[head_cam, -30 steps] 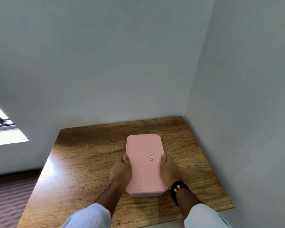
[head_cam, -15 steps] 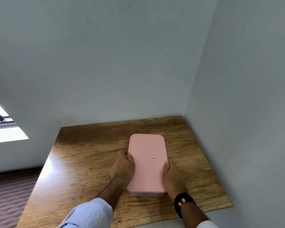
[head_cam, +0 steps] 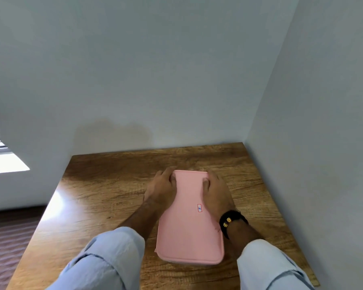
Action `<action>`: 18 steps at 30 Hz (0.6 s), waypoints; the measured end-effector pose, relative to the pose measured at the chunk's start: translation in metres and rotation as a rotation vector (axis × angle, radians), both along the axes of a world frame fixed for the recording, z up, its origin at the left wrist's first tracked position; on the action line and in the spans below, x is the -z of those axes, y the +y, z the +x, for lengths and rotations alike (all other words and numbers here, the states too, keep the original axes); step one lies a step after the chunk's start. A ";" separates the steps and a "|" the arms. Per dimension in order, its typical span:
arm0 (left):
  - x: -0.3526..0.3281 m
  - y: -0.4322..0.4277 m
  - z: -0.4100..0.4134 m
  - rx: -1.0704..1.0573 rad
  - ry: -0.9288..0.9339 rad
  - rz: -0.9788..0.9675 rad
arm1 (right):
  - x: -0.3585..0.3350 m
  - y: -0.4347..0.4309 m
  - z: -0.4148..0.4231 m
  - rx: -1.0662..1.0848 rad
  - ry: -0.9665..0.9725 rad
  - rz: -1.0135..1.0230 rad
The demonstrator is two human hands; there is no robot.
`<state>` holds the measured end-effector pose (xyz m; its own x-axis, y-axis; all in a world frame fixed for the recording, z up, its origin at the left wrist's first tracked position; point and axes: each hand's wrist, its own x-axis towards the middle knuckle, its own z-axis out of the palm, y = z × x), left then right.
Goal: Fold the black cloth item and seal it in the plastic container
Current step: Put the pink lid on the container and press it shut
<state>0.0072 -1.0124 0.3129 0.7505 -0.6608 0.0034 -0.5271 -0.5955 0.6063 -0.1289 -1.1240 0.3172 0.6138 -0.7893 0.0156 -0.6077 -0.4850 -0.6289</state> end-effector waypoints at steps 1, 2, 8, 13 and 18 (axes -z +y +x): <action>0.000 -0.001 0.000 -0.002 -0.001 0.001 | 0.001 -0.001 0.001 0.001 0.006 0.000; 0.000 -0.002 0.000 -0.001 0.001 0.003 | 0.002 -0.003 0.003 0.003 0.012 -0.001; -0.002 -0.005 -0.002 -0.034 0.068 -0.027 | -0.008 -0.012 -0.001 -0.059 -0.027 0.197; -0.005 0.000 -0.003 -0.104 0.088 -0.051 | -0.012 0.009 -0.030 0.124 -0.001 0.225; -0.013 0.003 0.000 -0.078 0.153 -0.029 | -0.010 0.032 -0.047 0.174 -0.067 0.242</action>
